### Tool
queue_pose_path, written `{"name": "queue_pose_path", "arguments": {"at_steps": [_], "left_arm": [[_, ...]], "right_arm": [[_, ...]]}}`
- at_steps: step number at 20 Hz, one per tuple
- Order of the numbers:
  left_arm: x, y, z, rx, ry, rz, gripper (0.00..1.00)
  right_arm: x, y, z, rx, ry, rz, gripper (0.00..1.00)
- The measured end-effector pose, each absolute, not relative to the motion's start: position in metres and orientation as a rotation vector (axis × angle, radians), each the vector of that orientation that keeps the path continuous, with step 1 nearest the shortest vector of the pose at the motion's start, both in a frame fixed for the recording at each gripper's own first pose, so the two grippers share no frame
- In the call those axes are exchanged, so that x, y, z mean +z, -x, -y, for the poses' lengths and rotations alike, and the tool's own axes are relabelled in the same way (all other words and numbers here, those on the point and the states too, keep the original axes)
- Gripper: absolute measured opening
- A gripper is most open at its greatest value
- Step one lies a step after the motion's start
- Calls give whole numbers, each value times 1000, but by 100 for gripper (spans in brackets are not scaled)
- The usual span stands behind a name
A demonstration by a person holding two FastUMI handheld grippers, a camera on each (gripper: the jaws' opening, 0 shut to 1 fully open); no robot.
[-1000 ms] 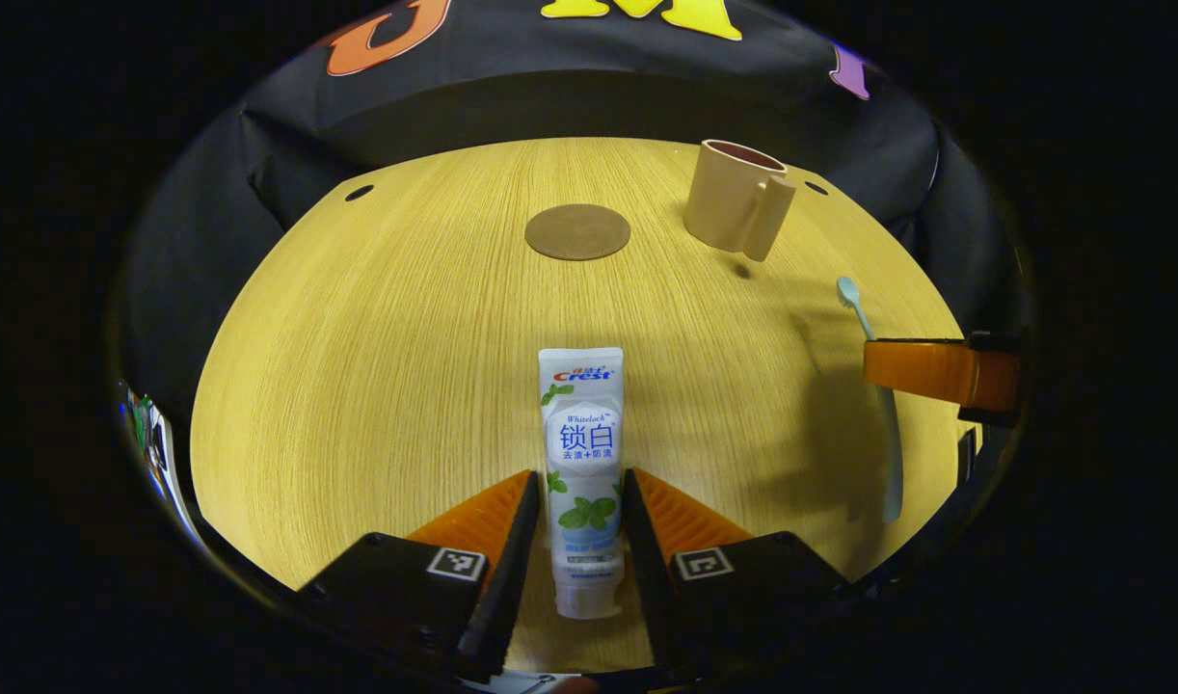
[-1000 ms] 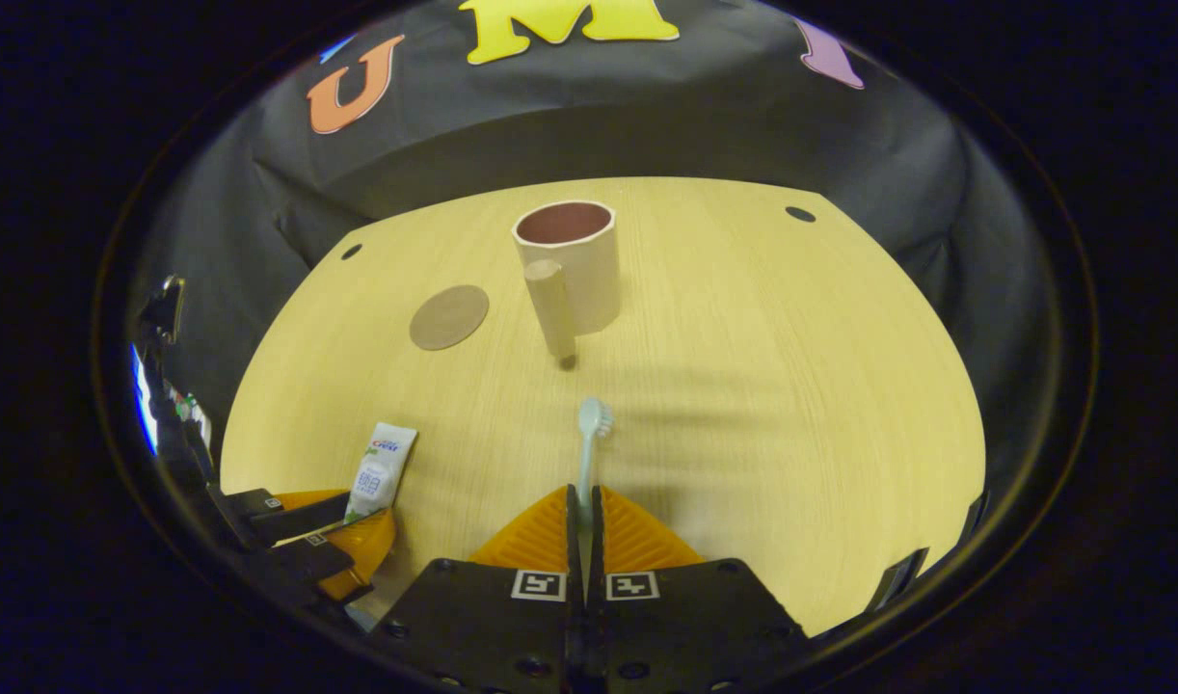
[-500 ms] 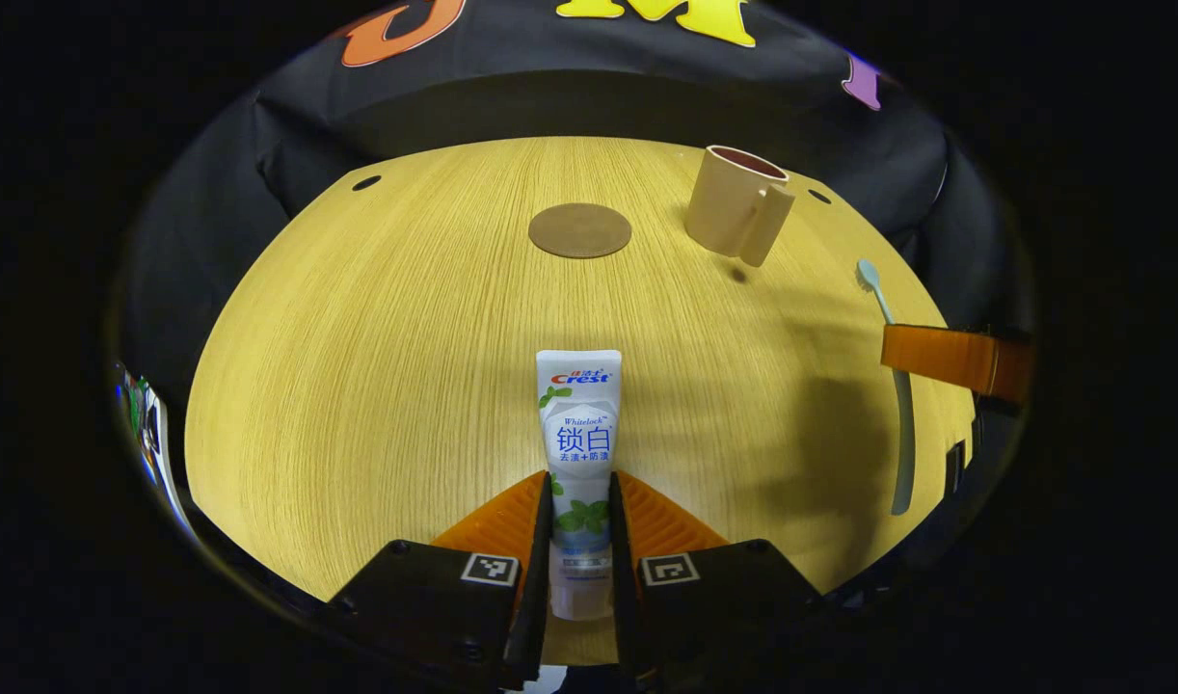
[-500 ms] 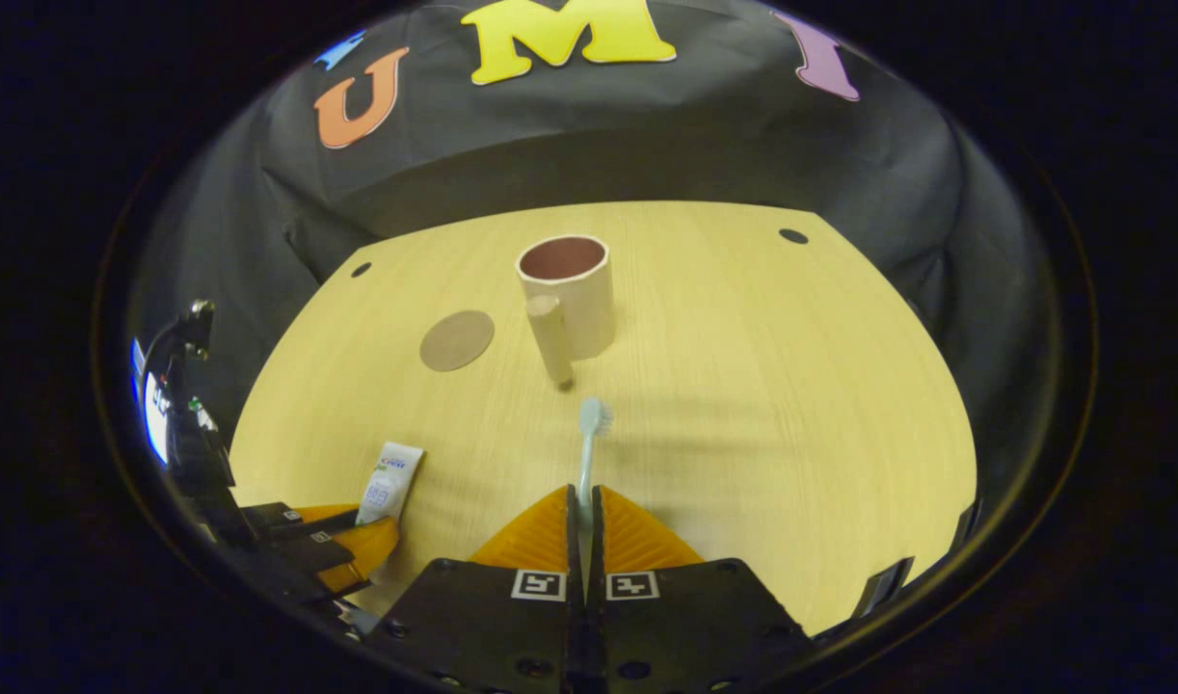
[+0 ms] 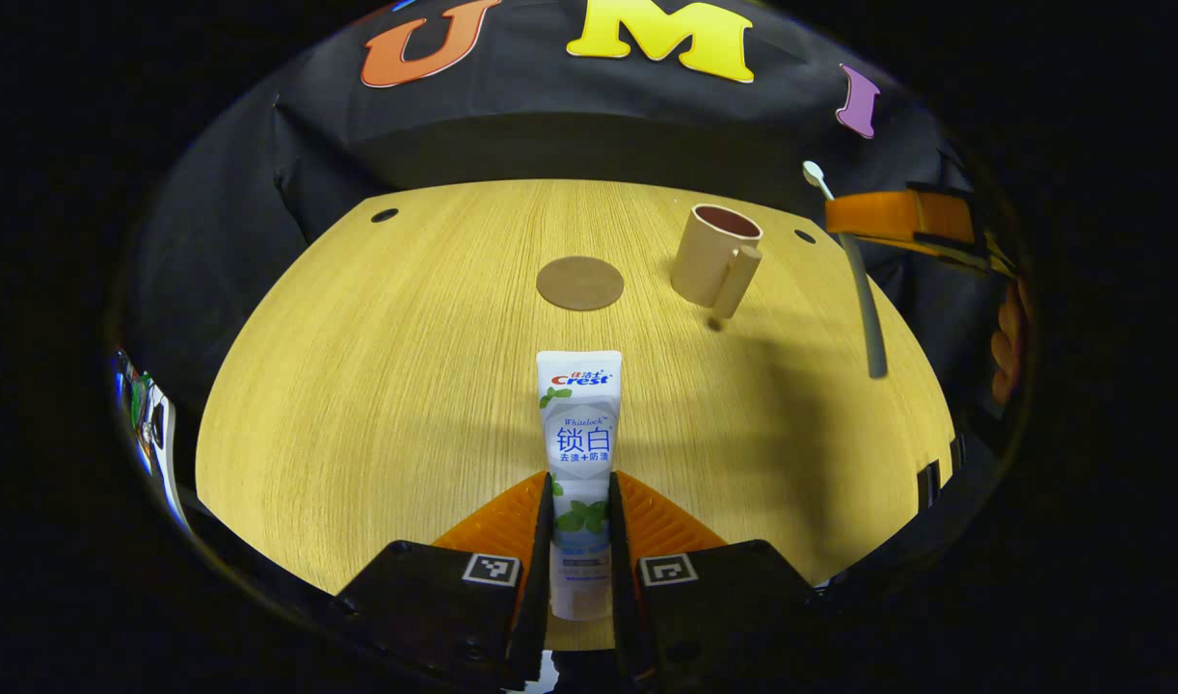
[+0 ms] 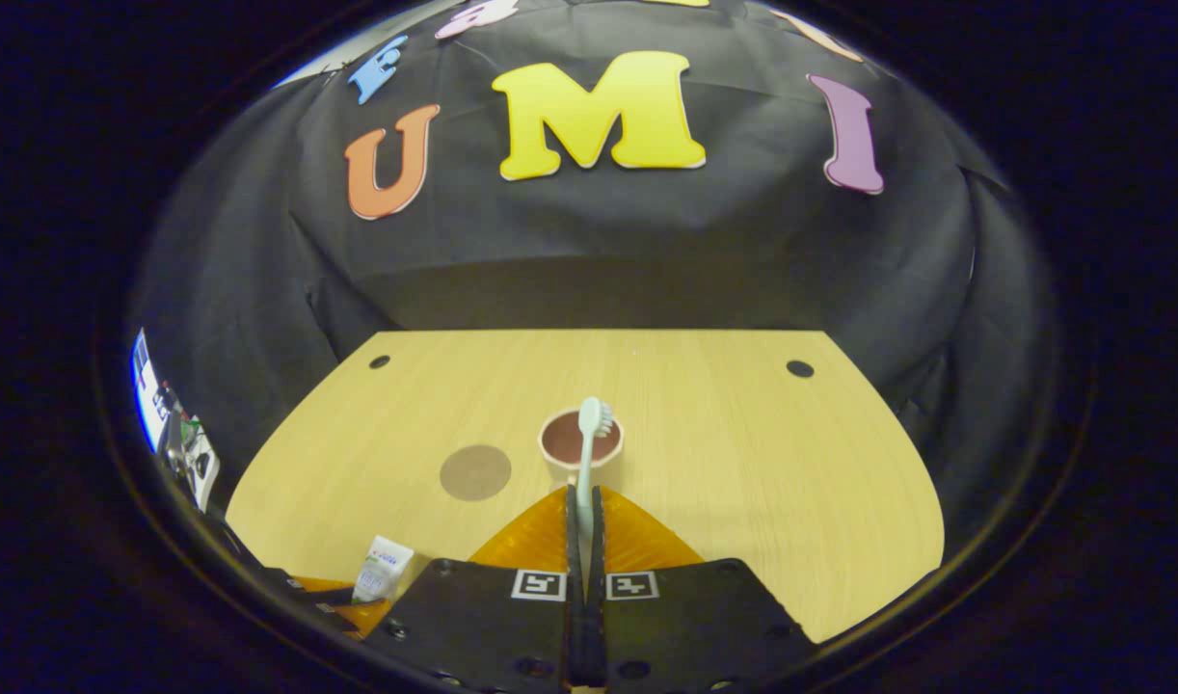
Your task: Put the toothbrush and toothpaste on the desktop into the cup, then pick up the cup and place it on the coaster on the desktop.
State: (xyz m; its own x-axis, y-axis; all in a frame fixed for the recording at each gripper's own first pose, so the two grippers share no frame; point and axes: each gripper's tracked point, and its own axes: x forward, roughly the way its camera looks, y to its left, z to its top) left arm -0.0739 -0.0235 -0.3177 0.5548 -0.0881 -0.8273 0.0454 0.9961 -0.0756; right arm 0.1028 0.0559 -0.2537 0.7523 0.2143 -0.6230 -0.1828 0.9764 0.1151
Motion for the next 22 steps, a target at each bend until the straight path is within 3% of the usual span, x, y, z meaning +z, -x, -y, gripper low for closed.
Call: {"name": "queue_pose_path", "arguments": {"at_steps": [10, 22], "left_arm": [[-286, 47, -1, -48, 38, -891, 31], [-299, 14, -12, -25, 13, -899, 31]], "right_arm": [[-233, -207, -87, 219, -37, -468, 0], [-264, -251, -103, 244, -25, -408, 0]]}}
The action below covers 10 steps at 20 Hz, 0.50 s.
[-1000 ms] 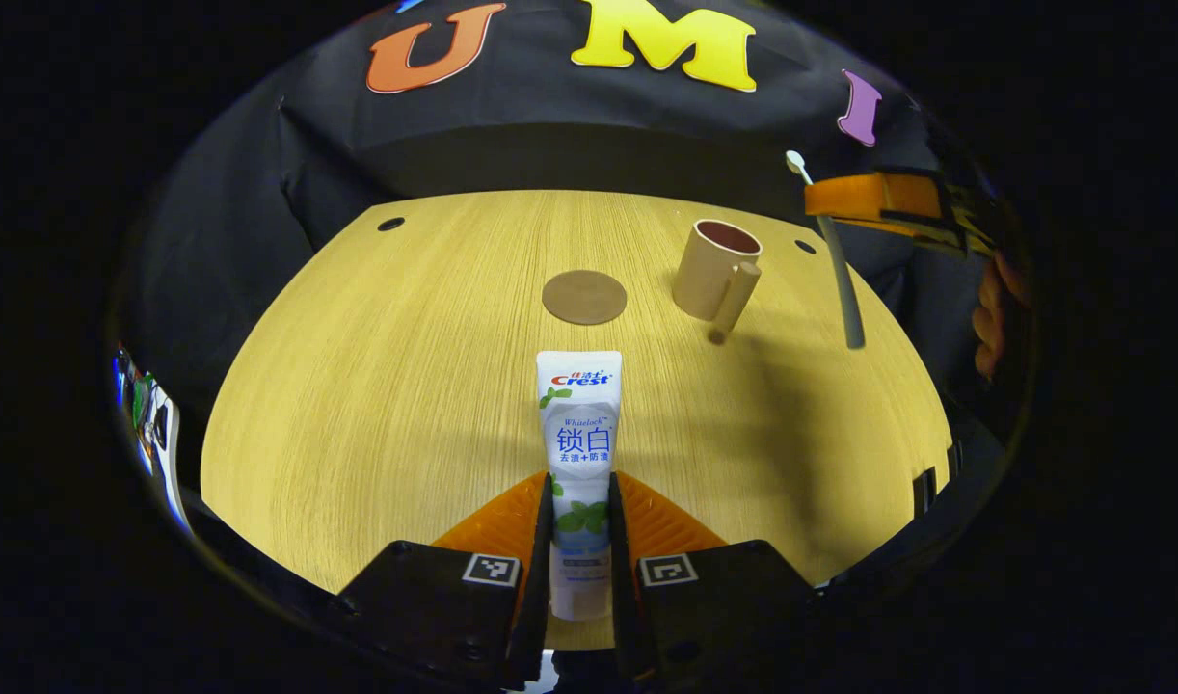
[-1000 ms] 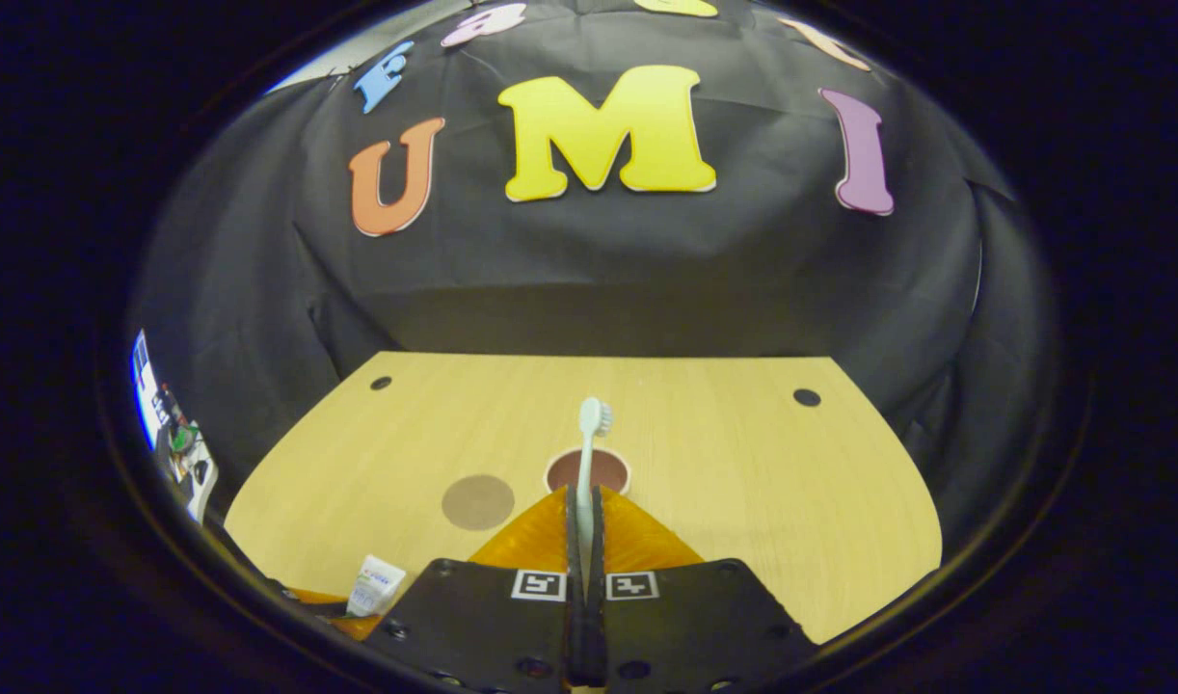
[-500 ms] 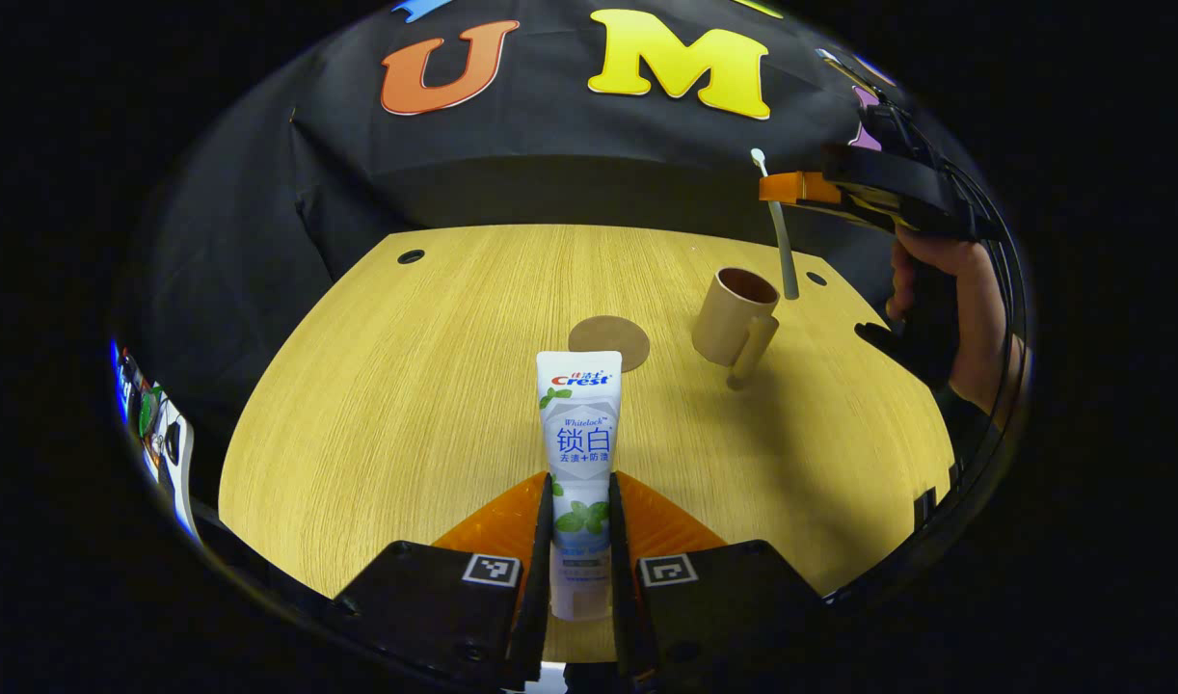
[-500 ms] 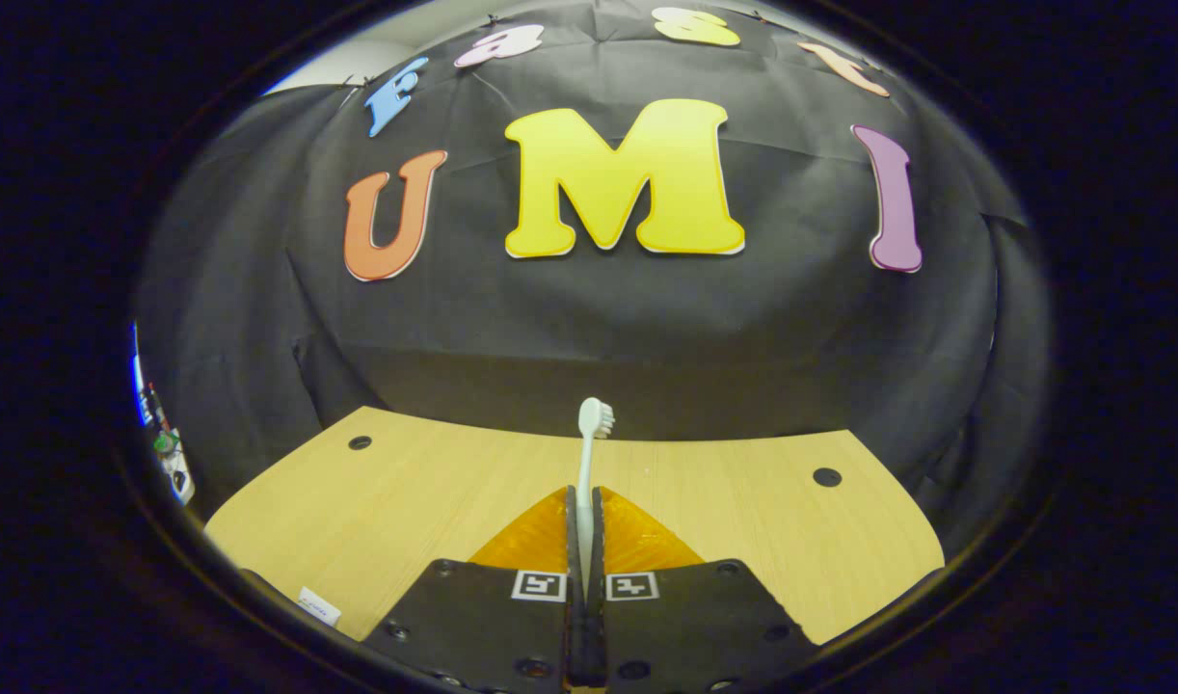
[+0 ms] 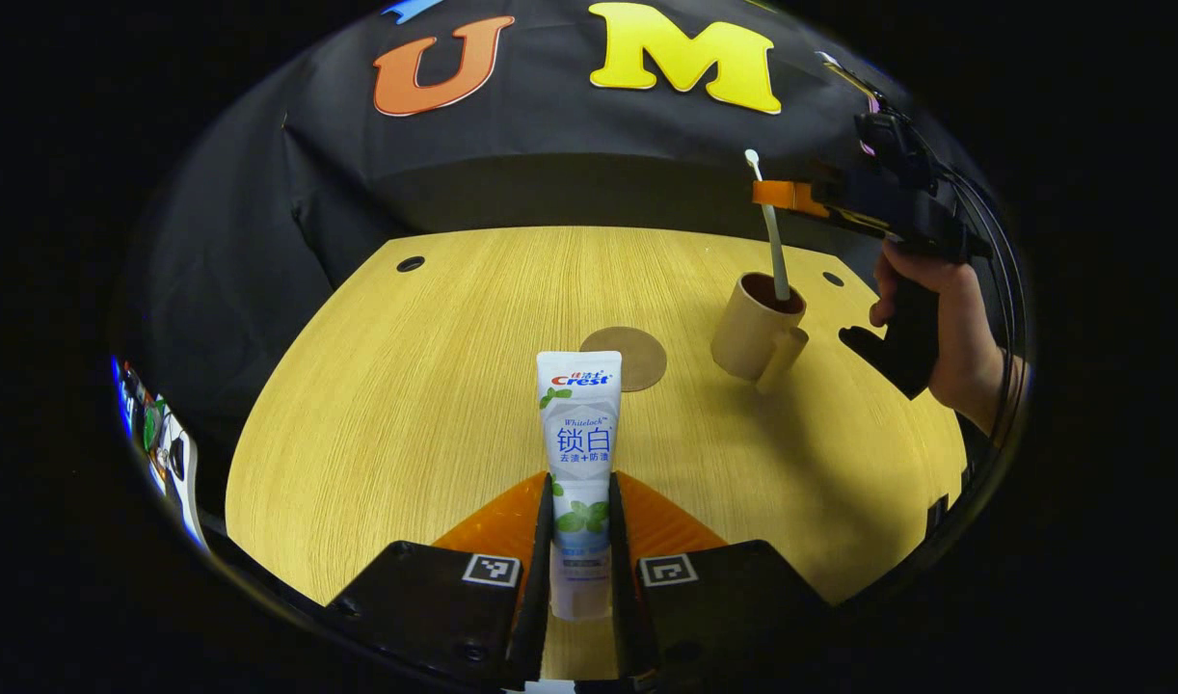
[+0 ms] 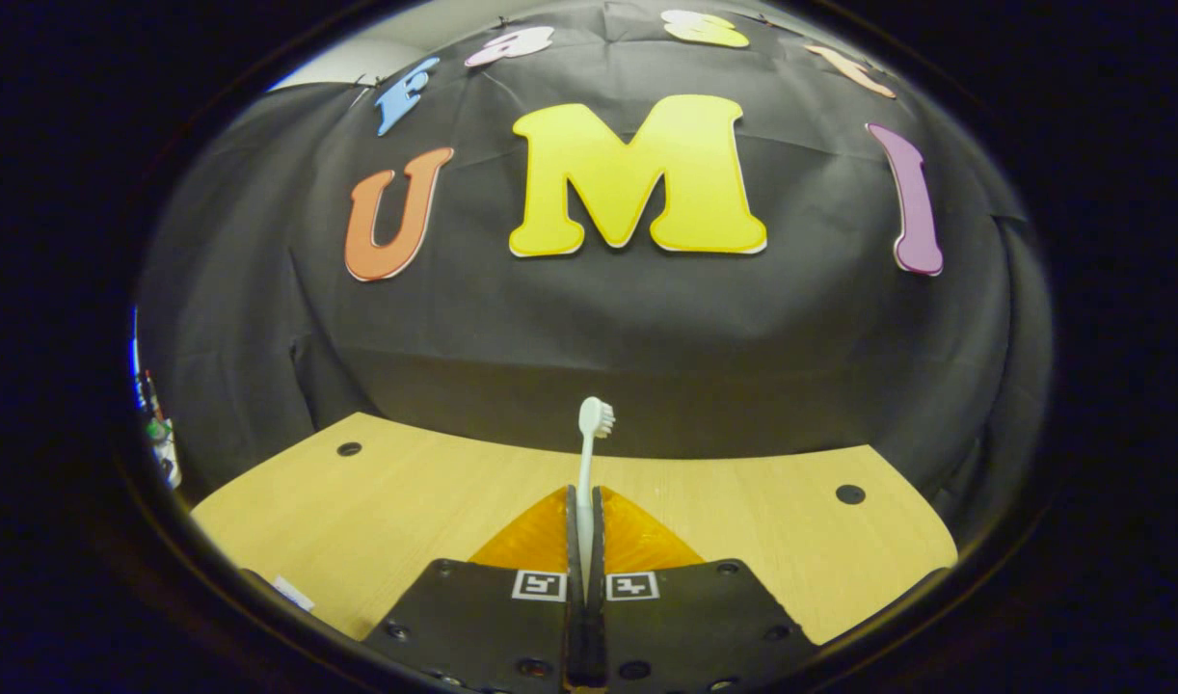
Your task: Put the toothbrush and toothpaste on the desktop into the cup, then pick up the cup and place it on the coaster on the desktop.
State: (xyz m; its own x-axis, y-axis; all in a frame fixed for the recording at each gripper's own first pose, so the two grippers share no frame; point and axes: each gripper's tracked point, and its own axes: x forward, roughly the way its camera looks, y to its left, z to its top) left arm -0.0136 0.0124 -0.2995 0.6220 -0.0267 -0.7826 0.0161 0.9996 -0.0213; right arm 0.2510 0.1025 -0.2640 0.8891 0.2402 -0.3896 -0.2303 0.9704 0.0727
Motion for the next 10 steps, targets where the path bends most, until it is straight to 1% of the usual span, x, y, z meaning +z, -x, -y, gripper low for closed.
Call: {"name": "queue_pose_path", "arguments": {"at_steps": [4, 6, 8, 10], "left_arm": [[-303, 15, -16, -20, -4, -916, 31], [-303, 15, -17, -20, -9, -914, 31], [-301, 11, -16, -24, -18, -907, 31], [-298, 9, -13, -37, -28, -897, 31]], "right_arm": [[-274, -250, -103, 242, -34, -422, 1], [-275, -249, -104, 249, -35, -425, 2], [-276, -245, -104, 257, -29, -432, 7], [-278, -241, -104, 263, -29, -440, 8]]}}
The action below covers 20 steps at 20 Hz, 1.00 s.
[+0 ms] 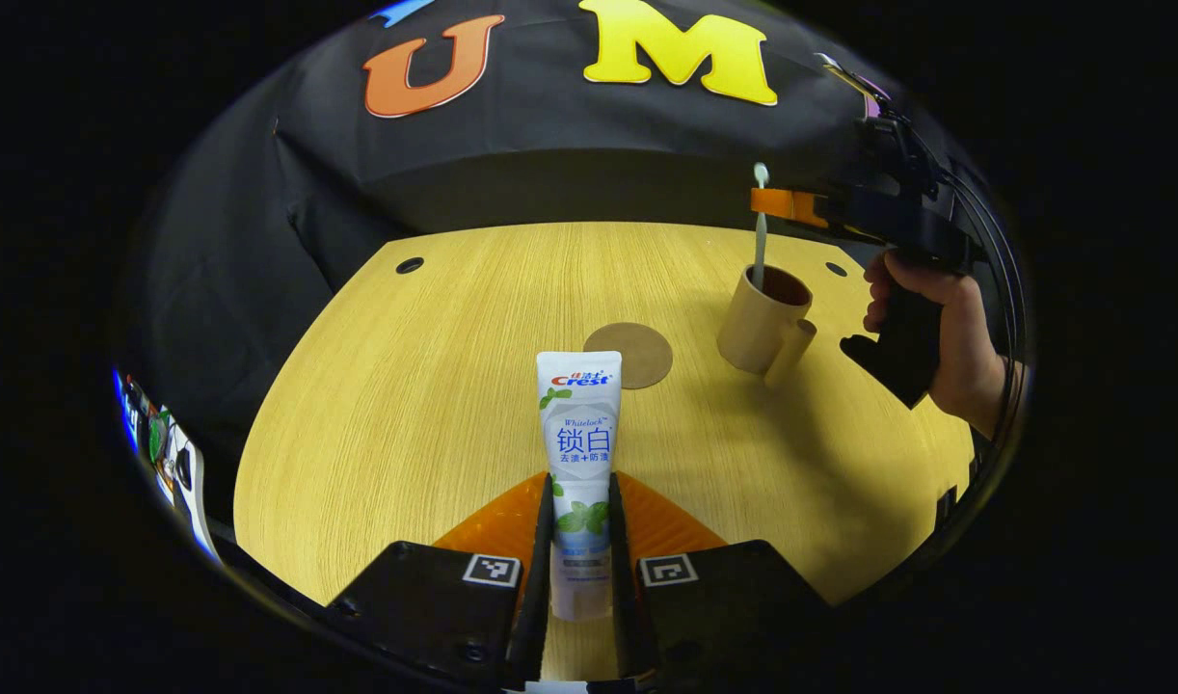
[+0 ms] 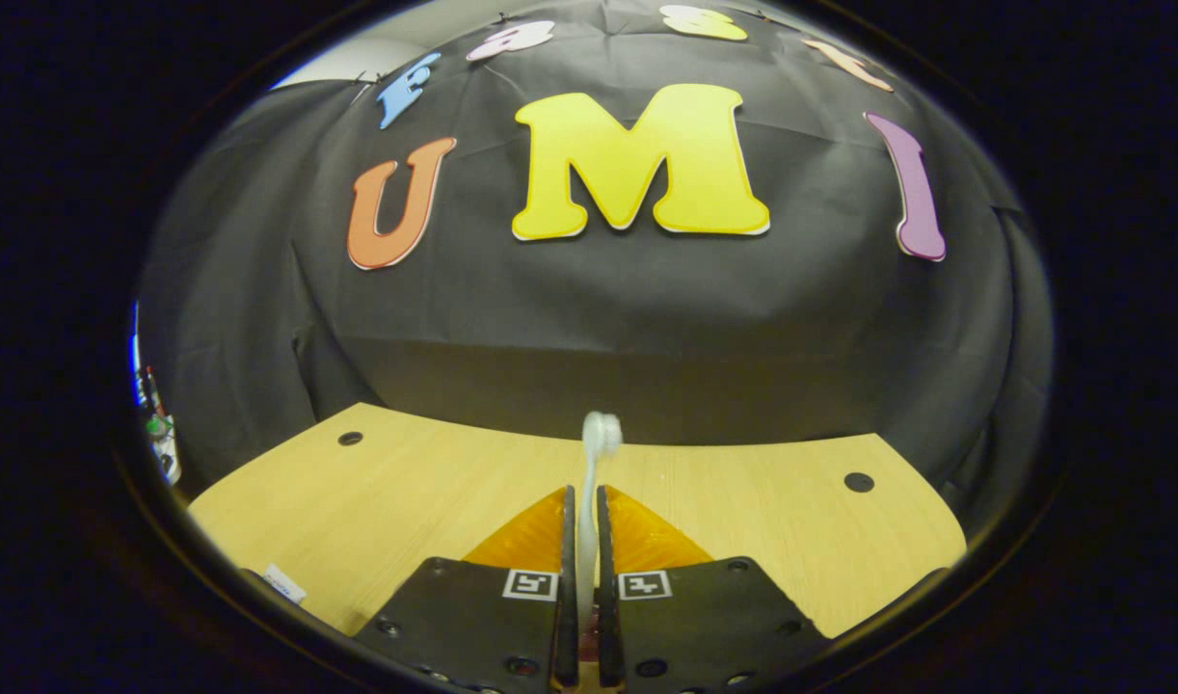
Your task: Put the toothbrush and toothpaste on the desktop into the cup, then pick up the cup and place it on the coaster on the desktop.
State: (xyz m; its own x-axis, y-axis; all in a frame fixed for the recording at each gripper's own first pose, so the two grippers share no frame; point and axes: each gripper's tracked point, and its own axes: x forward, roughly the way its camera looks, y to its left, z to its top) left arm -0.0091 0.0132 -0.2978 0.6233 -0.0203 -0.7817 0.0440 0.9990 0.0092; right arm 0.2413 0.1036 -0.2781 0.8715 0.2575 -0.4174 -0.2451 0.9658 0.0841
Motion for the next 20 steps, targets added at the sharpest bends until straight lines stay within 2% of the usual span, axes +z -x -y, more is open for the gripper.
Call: {"name": "queue_pose_path", "arguments": {"at_steps": [2, 4, 5, 7, 8, 11, 13, 16, 20], "left_arm": [[-294, 6, -10, -43, -38, -884, 31], [-288, 4, -5, -48, -37, -863, 31], [-283, 2, -2, -53, -36, -849, 31], [-274, -3, 3, -60, -35, -811, 31], [-267, -9, 6, -63, -32, -784, 31], [-247, -30, 18, -74, -27, -685, 31], [-231, -44, 30, -92, -22, -617, 31], [-211, -75, 50, -121, -19, -498, 31], [-197, -112, 88, -179, 7, -355, 31]], "right_arm": [[-281, -236, -104, 273, -30, -452, 12], [-277, -233, -103, 281, -29, -450, 22], [-274, -231, -101, 279, -25, -447, 33], [-268, -228, -96, 276, -27, -441, 47], [-266, -226, -92, 272, -28, -440, 47], [-254, -217, -78, 261, -35, -438, 57], [-244, -211, -64, 251, -42, -434, 57], [-231, -201, -42, 235, -66, -443, 66], [-214, -192, -3, 196, -56, -425, 73]]}}
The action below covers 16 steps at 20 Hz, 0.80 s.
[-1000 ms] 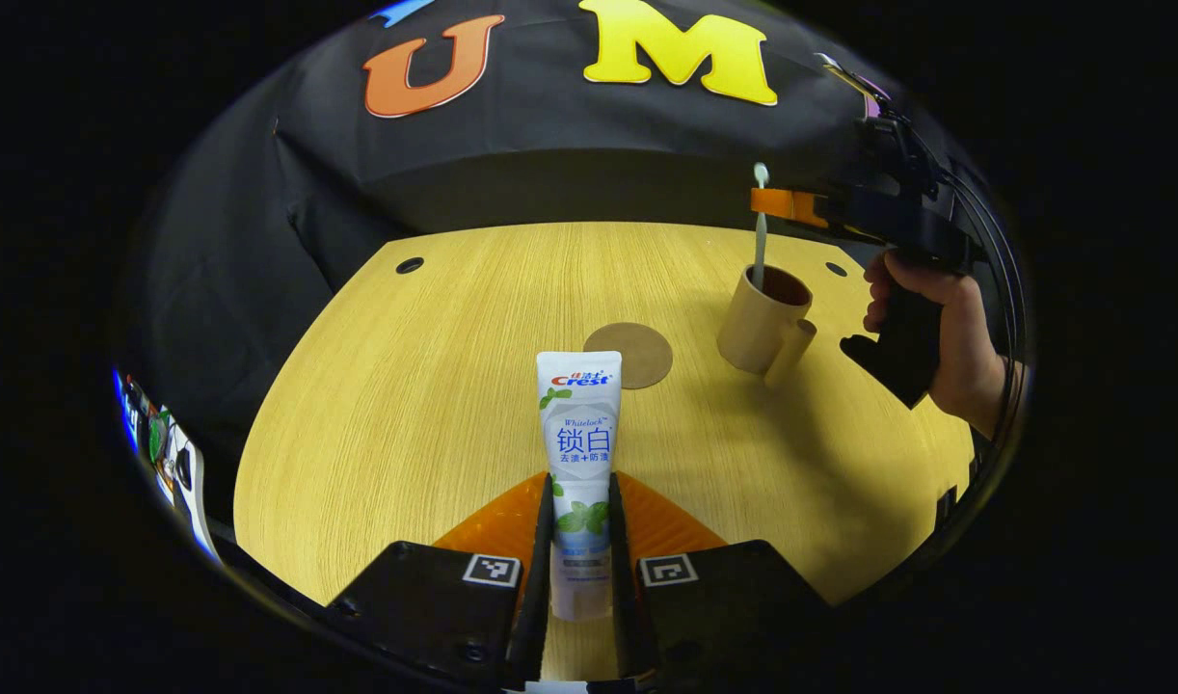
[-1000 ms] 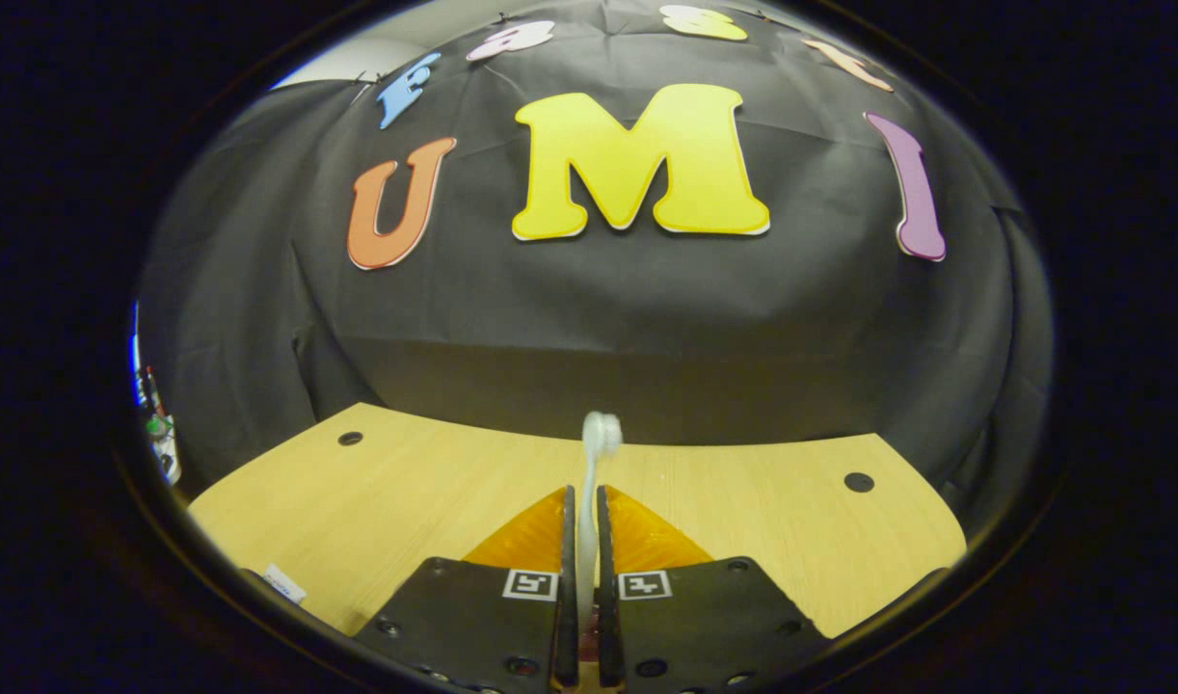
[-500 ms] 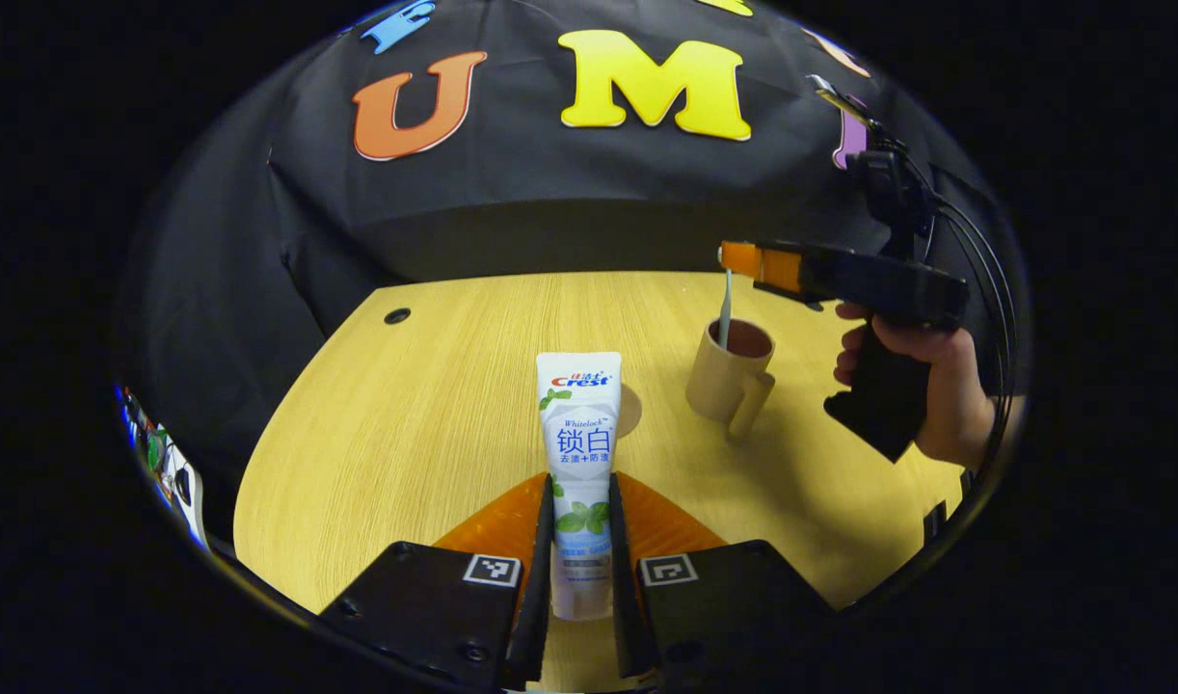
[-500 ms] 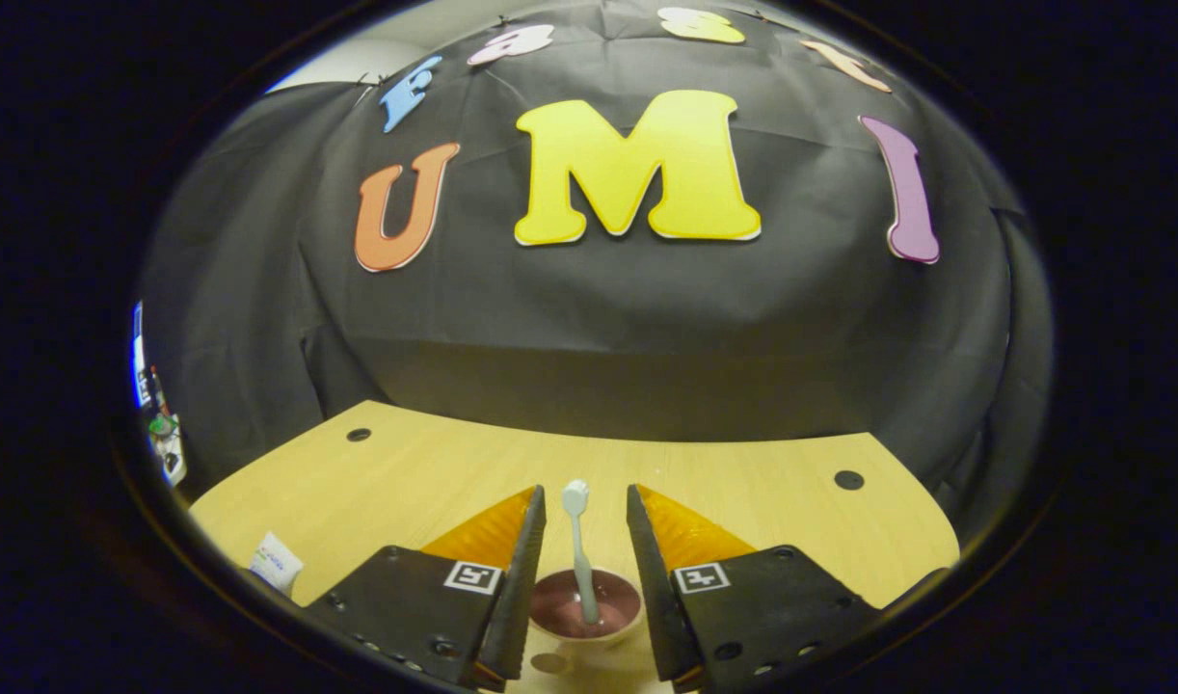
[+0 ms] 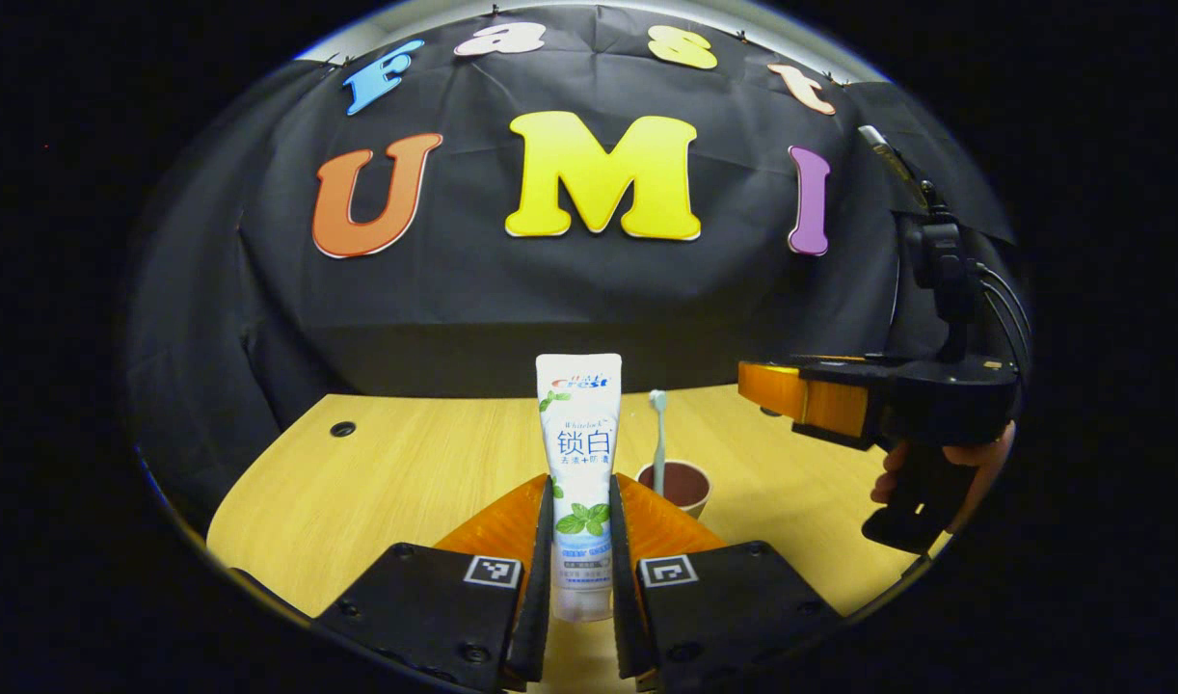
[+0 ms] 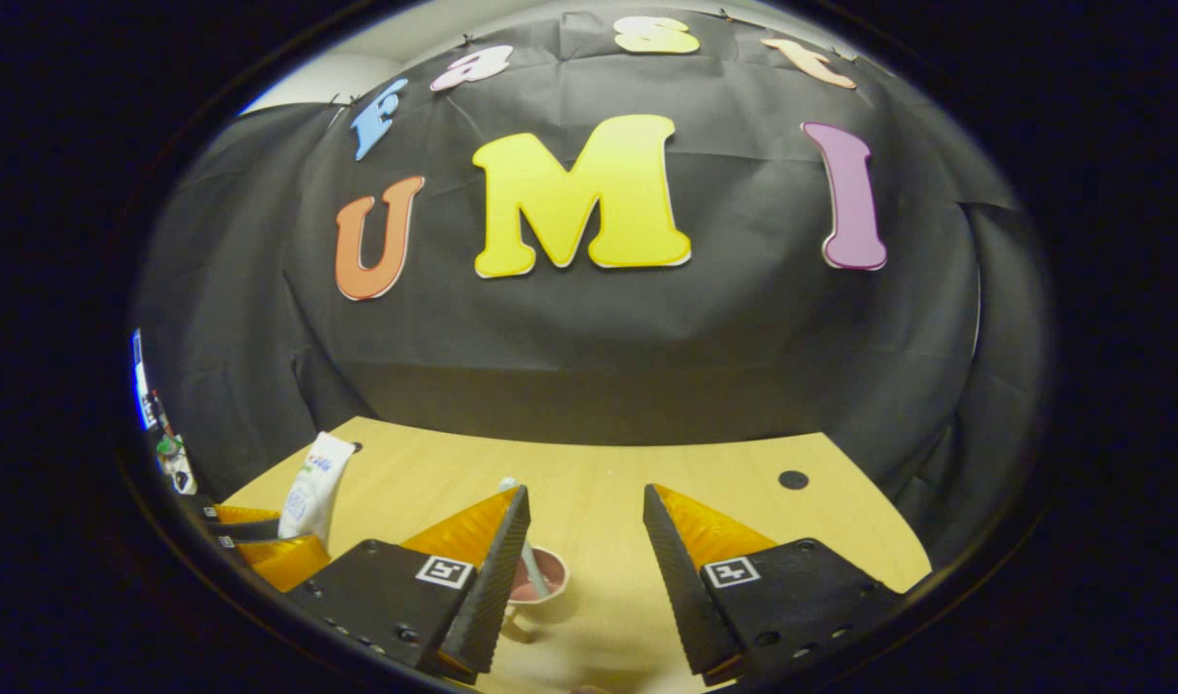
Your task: Put the toothbrush and toothpaste on the desktop into the cup, then pick up the cup and place it on the coaster on the desktop.
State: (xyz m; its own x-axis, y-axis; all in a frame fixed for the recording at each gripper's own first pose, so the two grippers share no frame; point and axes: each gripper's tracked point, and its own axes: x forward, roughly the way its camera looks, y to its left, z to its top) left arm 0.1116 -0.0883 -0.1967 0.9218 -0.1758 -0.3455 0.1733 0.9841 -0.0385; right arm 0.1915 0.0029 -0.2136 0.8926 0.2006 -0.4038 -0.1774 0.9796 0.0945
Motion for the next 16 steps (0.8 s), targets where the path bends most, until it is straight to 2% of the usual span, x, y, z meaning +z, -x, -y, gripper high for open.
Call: {"name": "queue_pose_path", "arguments": {"at_steps": [9, 16], "left_arm": [[-192, -180, 168, -250, 0, -86, 31], [-224, -198, 185, -251, -23, -65, 31]], "right_arm": [[-236, -169, 64, 144, 16, -475, 73], [-273, -157, 82, 130, -11, -558, 74]]}}
